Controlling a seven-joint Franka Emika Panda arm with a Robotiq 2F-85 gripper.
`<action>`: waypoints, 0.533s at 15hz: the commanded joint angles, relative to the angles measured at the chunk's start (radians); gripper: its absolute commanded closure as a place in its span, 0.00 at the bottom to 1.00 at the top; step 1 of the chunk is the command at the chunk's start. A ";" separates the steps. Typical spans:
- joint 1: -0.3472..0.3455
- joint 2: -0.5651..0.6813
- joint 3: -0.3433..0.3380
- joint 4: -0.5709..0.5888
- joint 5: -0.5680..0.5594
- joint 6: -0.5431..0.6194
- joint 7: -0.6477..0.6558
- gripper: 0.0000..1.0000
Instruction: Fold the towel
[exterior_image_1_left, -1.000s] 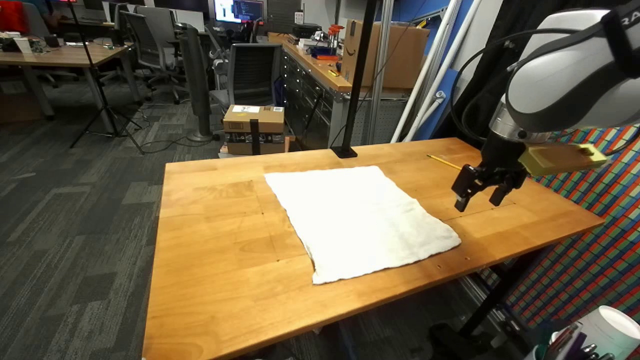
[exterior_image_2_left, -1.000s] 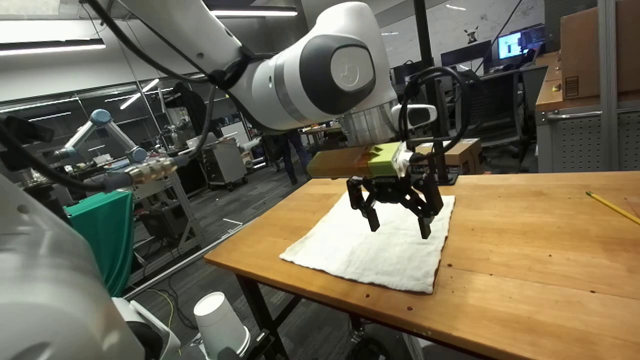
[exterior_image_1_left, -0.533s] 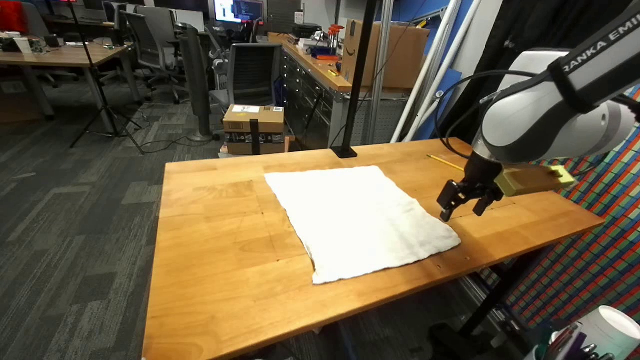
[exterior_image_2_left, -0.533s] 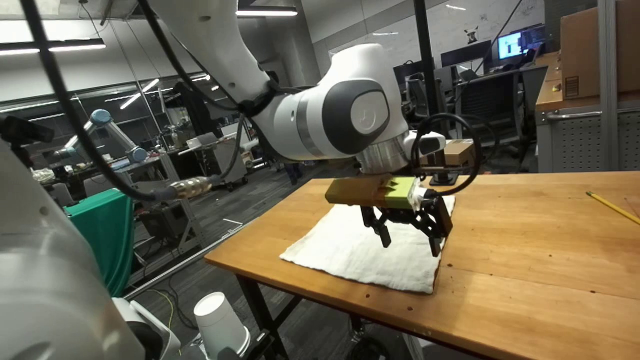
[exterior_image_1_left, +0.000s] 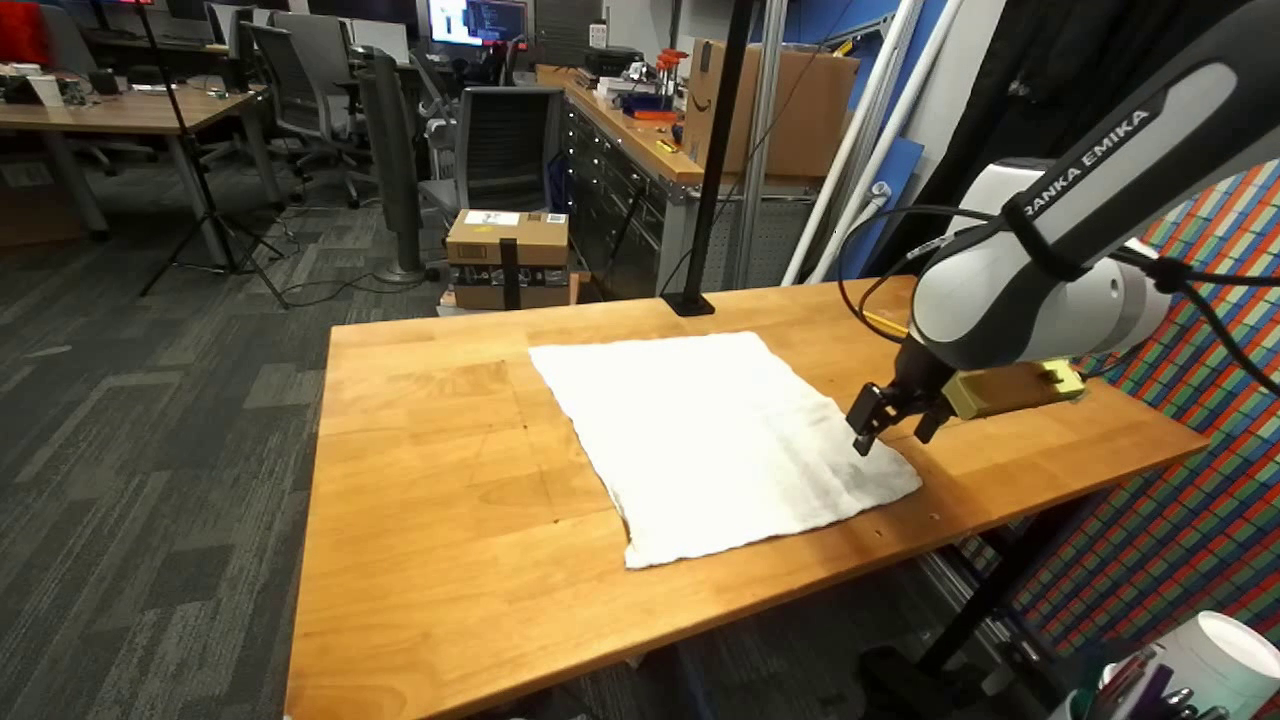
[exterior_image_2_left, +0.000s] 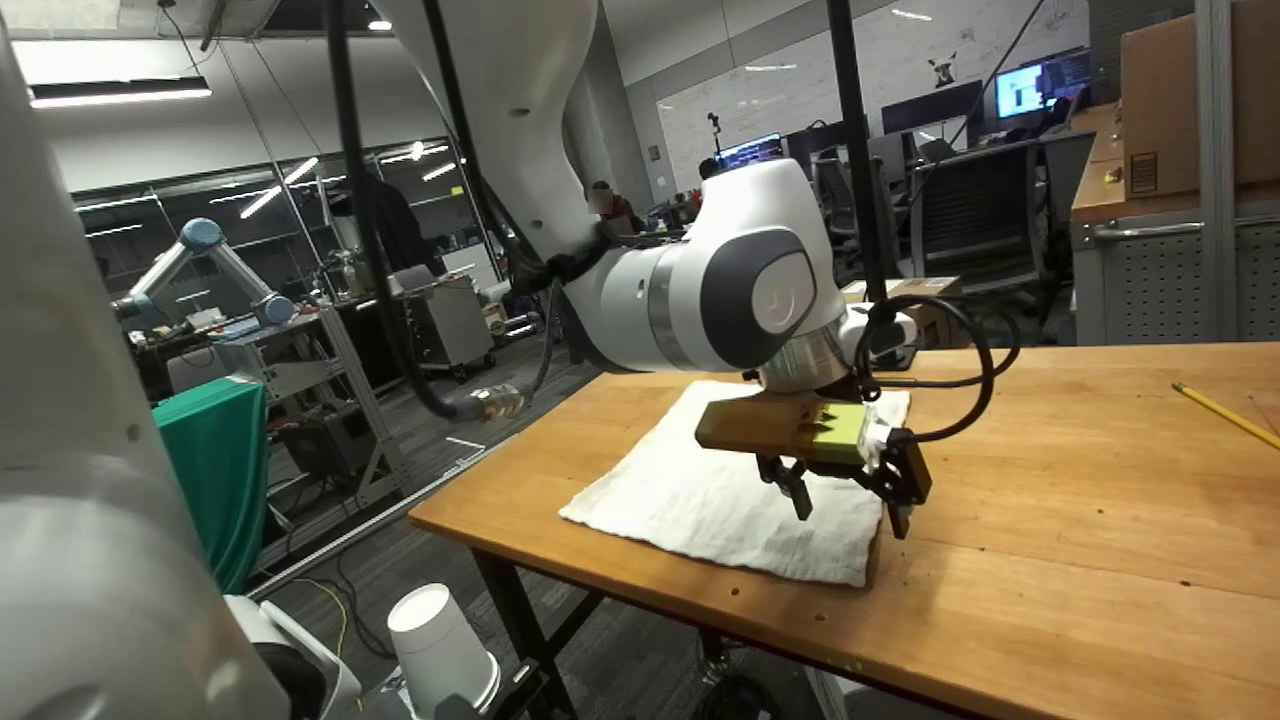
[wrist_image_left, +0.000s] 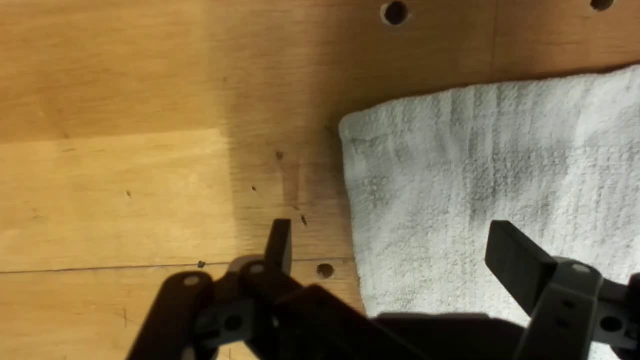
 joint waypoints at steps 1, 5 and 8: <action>0.001 0.090 -0.010 0.068 -0.021 0.043 0.009 0.00; 0.017 0.140 -0.037 0.101 -0.050 0.049 0.036 0.34; 0.053 0.133 -0.089 0.102 -0.134 0.060 0.114 0.58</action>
